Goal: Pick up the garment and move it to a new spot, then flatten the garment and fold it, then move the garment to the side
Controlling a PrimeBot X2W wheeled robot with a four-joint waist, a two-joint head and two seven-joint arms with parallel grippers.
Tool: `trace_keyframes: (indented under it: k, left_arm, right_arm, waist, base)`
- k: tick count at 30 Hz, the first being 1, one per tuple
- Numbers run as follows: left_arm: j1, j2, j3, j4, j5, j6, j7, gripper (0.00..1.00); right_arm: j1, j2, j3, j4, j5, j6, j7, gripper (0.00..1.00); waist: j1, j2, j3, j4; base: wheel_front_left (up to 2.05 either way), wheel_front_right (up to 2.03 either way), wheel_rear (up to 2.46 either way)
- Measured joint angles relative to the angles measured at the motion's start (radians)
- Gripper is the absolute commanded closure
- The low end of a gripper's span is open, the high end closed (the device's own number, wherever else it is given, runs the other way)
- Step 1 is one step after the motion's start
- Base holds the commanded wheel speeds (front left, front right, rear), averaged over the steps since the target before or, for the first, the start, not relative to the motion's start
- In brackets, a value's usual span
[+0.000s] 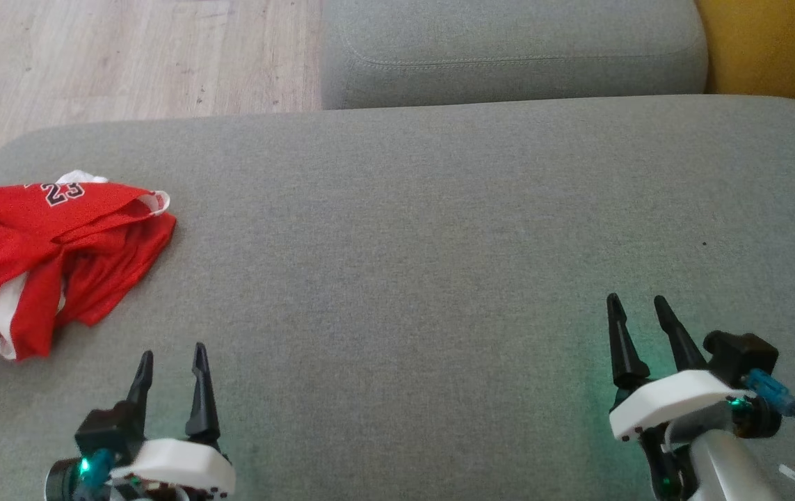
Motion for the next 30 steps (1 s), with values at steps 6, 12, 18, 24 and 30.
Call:
trace_keyframes:
  k: [6,12,18,24,30]
  left_arm:
    - [0.000,0.000,-0.008,0.003,0.073,0.009,-0.021,0.00]
    - [0.000,0.000,-0.008,0.005,0.137,0.016,-0.040,0.00]
    - [0.000,-0.003,-0.005,0.002,0.198,0.016,-0.053,0.00]
    - [0.000,-0.008,0.001,0.000,0.256,0.016,-0.072,0.00]
    - [0.000,-0.025,0.023,-0.001,0.263,0.010,-0.073,0.00]
  right_arm:
    - [-0.005,0.000,-0.006,0.013,-0.076,0.000,-0.021,0.00]
    - [-0.014,0.001,-0.011,0.019,-0.130,0.000,-0.035,0.00]
    - [-0.014,0.001,-0.011,0.025,-0.184,0.000,-0.052,0.00]
    - [-0.014,0.001,-0.012,0.028,-0.236,0.000,-0.069,0.00]
    - [-0.014,0.000,-0.004,0.028,-0.241,0.000,-0.071,0.00]
  waist:
    - [0.0000,0.0000,-0.002,-0.001]
    - [0.0000,0.0000,-0.004,0.000]
    - [0.0000,0.0000,-0.002,-0.001]
    - [0.0000,0.0000,0.000,0.003]
    - [0.0000,0.0000,0.006,0.051]
  base:
    - [0.00,0.00,0.00]
    - [0.00,0.00,0.00]
    - [0.00,0.00,0.00]
    - [0.00,0.00,0.00]
    - [0.00,0.00,0.00]
